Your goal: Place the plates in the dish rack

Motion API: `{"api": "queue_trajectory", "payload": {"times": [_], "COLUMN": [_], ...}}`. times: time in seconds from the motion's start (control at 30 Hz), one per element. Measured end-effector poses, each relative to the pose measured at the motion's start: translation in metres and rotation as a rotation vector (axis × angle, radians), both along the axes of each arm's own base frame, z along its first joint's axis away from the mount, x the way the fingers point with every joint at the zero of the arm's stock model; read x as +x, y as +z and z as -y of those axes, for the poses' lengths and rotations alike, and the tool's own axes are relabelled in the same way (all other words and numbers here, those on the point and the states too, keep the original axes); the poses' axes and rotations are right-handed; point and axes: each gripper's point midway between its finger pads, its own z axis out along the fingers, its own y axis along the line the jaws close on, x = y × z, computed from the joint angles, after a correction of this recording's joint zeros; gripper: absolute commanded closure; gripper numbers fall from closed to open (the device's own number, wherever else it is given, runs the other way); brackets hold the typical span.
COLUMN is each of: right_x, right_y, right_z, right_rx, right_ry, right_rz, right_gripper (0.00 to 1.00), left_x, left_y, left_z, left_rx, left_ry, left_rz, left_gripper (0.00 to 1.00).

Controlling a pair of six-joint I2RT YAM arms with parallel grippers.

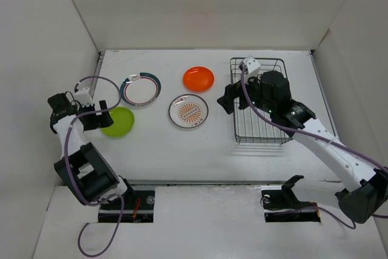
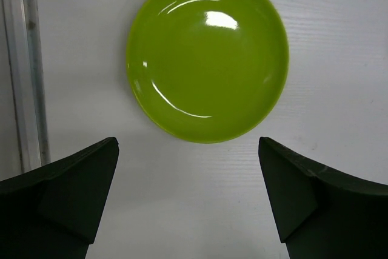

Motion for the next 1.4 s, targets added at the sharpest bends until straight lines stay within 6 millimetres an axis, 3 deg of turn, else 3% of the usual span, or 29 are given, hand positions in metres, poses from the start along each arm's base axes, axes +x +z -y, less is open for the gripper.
{"api": "queue_trajectory", "payload": {"times": [0.2,0.57,0.9,1.1,1.13,1.17,1.23,1.27,1.37,1.4], "right_x": [0.001,0.001,0.001,0.002,0.002,0.002,0.003,0.003,0.004,0.004], "right_y": [-0.008,-0.006,-0.006,-0.011,-0.011,-0.011,-0.011,-0.011,-0.010,-0.009], "right_z": [-0.011,-0.015,-0.017,-0.022,-0.023,-0.024,-0.025,-0.026,-0.026,-0.026], "right_rx": [-0.012,-0.013,-0.018,-0.027,-0.027,-0.028,-0.028,-0.029,-0.028,-0.028], "right_ry": [0.045,0.062,0.065,0.072,0.074,0.074,0.075,0.075,0.074,0.072], "right_rz": [-0.003,0.013,0.014,0.002,0.001,0.000,0.000,-0.001,0.000,0.001], "right_gripper": [0.00,0.00,0.00,0.00,0.00,0.00,0.00,0.00,0.00,0.00], "left_x": [-0.006,0.009,0.030,0.034,0.035,0.035,0.034,0.034,0.034,0.034], "left_y": [-0.029,-0.077,-0.079,-0.083,-0.084,-0.084,-0.088,-0.088,-0.090,-0.089], "left_z": [-0.008,-0.019,-0.031,-0.032,-0.032,-0.032,-0.031,-0.030,-0.028,-0.028], "left_rx": [-0.084,-0.173,-0.176,-0.190,-0.192,-0.195,-0.200,-0.208,-0.224,-0.227], "left_ry": [0.000,-0.008,-0.033,-0.052,-0.057,-0.060,-0.065,-0.067,-0.071,-0.072], "left_rz": [-0.067,-0.162,-0.136,-0.141,-0.140,-0.140,-0.148,-0.149,-0.154,-0.154], "left_gripper": [0.04,0.16,0.34,0.52,0.65,0.71,0.76,0.84,0.88,0.99]}}
